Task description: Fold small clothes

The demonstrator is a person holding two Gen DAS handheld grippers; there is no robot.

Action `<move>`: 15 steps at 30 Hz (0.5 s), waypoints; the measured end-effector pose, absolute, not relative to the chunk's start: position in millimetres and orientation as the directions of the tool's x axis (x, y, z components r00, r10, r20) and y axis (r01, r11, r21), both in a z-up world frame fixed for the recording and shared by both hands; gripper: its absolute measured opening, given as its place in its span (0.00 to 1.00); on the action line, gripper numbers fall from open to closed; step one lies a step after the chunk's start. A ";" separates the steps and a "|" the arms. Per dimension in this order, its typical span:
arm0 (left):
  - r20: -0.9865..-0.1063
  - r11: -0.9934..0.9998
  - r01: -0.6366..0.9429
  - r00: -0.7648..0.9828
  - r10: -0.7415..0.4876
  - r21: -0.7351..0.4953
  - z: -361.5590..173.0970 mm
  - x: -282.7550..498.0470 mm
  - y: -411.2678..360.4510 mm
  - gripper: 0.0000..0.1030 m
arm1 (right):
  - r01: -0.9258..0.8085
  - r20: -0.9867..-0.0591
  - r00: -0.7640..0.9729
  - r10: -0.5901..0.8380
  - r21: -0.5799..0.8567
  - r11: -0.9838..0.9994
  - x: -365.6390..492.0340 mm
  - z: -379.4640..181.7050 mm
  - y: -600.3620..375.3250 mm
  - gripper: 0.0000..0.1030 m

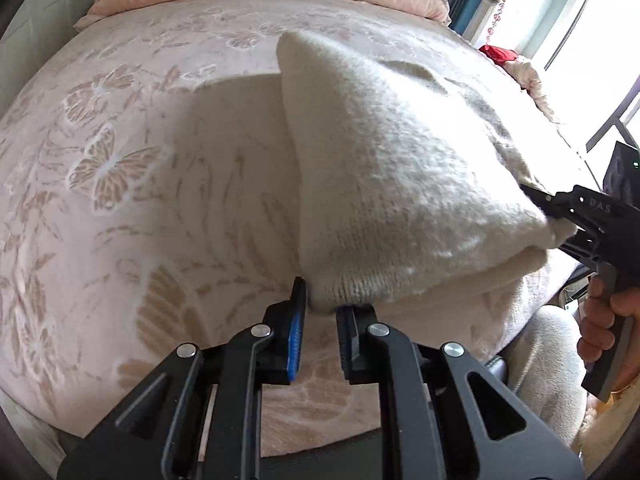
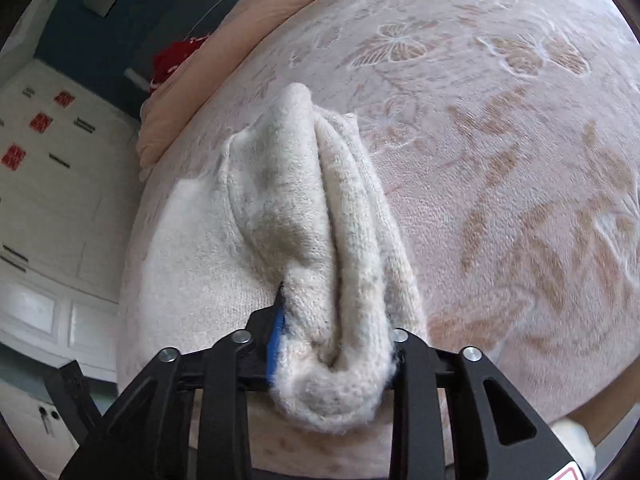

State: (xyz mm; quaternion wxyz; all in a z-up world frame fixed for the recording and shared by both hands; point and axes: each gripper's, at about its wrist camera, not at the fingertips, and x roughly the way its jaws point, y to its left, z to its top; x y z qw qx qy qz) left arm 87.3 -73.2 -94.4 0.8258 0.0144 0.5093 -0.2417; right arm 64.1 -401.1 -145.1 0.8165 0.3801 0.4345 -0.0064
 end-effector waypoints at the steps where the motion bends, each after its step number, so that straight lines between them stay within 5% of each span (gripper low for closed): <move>1: -0.842 0.879 0.420 0.371 -0.393 -0.225 -88.3 84.6 -72.7 0.15 | 0.335 -0.727 0.615 0.306 0.592 0.733 63.7 -141.6 -399.3 0.27; 5: -0.791 0.854 0.426 0.391 -0.472 -0.298 -50.0 75.7 -67.0 0.20 | 0.328 -0.729 0.626 0.277 0.568 0.755 46.1 -124.8 -395.9 0.47; 6: -0.774 0.845 0.431 0.397 -0.494 -0.318 -41.5 74.9 -67.0 0.28 | 0.332 -0.719 0.640 0.271 0.577 0.747 37.9 -121.5 -396.7 0.48; 8: -0.744 0.852 0.404 0.442 -0.502 -0.334 -26.1 75.2 -67.1 0.69 | 0.333 -0.704 0.650 0.285 0.601 0.727 32.8 -120.9 -399.2 0.48; 13: -0.736 0.844 0.384 0.430 -0.523 -0.375 -25.3 100.4 -91.6 0.78 | 0.343 -0.684 0.640 0.349 0.661 0.667 45.7 -126.4 -393.7 0.48; 15: -0.767 0.859 0.377 0.413 -0.491 -0.347 -35.1 112.2 -103.5 0.70 | 0.345 -0.702 0.636 0.321 0.631 0.695 53.8 -122.2 -387.3 0.23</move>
